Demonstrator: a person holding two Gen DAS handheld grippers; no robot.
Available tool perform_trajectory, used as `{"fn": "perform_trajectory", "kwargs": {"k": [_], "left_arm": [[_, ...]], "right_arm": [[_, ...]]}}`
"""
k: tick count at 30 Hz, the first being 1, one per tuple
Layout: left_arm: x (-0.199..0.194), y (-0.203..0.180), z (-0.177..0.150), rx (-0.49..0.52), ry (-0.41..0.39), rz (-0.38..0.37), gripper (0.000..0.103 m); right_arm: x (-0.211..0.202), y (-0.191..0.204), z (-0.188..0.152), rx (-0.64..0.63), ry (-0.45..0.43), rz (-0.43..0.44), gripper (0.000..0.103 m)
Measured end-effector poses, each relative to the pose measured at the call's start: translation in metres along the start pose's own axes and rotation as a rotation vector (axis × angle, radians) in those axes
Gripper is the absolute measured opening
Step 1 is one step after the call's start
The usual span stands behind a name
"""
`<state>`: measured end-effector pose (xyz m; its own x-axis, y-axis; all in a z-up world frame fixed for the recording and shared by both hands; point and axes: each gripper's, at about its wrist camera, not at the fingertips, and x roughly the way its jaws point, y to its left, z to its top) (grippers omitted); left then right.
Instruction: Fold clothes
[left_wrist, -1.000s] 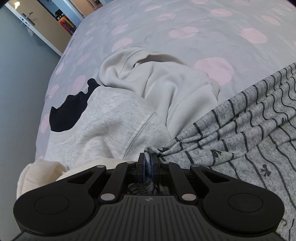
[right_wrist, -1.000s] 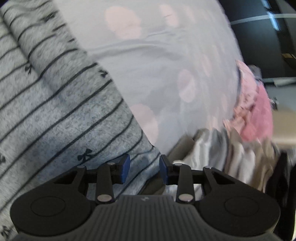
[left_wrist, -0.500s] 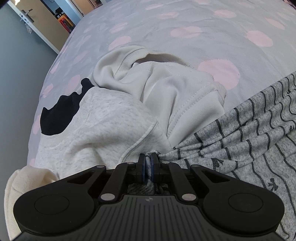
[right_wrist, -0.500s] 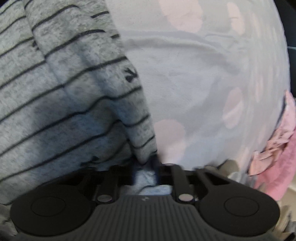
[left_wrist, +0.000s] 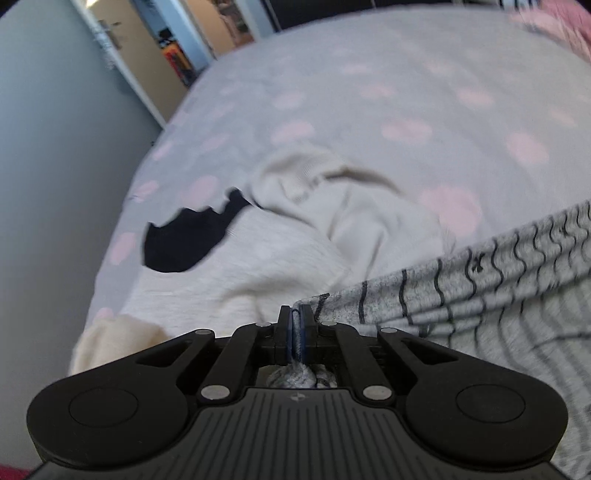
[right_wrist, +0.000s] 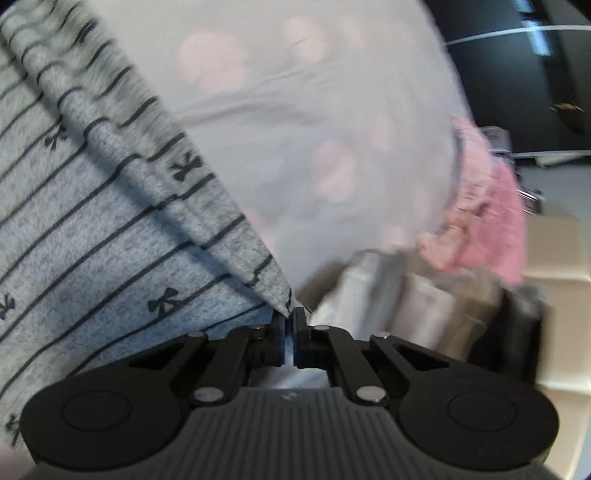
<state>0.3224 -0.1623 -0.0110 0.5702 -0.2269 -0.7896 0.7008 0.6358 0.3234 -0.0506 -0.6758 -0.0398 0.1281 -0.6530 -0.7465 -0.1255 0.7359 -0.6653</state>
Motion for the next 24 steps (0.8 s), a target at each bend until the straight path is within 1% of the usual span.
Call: {"fn": "perform_trajectory", "kwargs": {"k": [2, 5, 8, 10, 12, 16, 18, 20, 24], "left_arm": [[-0.021, 0.010, 0.001, -0.031, -0.032, 0.008, 0.002], [-0.053, 0.028, -0.005, -0.075, -0.073, 0.000, 0.002], [-0.082, 0.040, -0.021, -0.096, -0.110, -0.023, 0.002], [-0.100, 0.045, -0.034, -0.105, -0.130, -0.036, 0.002], [-0.116, 0.049, -0.049, -0.105, -0.141, -0.049, 0.002], [-0.144, 0.057, -0.080, -0.087, -0.153, -0.078, 0.002], [-0.156, 0.058, -0.097, -0.061, -0.153, -0.093, 0.002], [-0.166, 0.058, -0.115, -0.028, -0.145, -0.109, 0.002], [-0.185, 0.054, -0.151, 0.046, -0.129, -0.145, 0.001]], "right_arm": [[-0.029, -0.013, -0.010, 0.039, -0.024, -0.036, 0.003], [-0.068, -0.014, -0.029, 0.098, -0.048, -0.079, 0.003], [-0.110, -0.011, -0.063, 0.127, -0.053, -0.081, 0.003], [-0.130, -0.004, -0.069, 0.134, -0.054, -0.084, 0.002], [-0.161, 0.003, -0.091, 0.153, -0.070, -0.089, 0.002], [-0.218, 0.022, -0.138, 0.196, -0.116, -0.092, 0.002], [-0.234, 0.032, -0.161, 0.209, -0.135, -0.088, 0.002], [-0.241, 0.044, -0.177, 0.212, -0.147, -0.077, 0.002], [-0.267, 0.085, -0.219, 0.211, -0.151, -0.050, 0.002]]}}
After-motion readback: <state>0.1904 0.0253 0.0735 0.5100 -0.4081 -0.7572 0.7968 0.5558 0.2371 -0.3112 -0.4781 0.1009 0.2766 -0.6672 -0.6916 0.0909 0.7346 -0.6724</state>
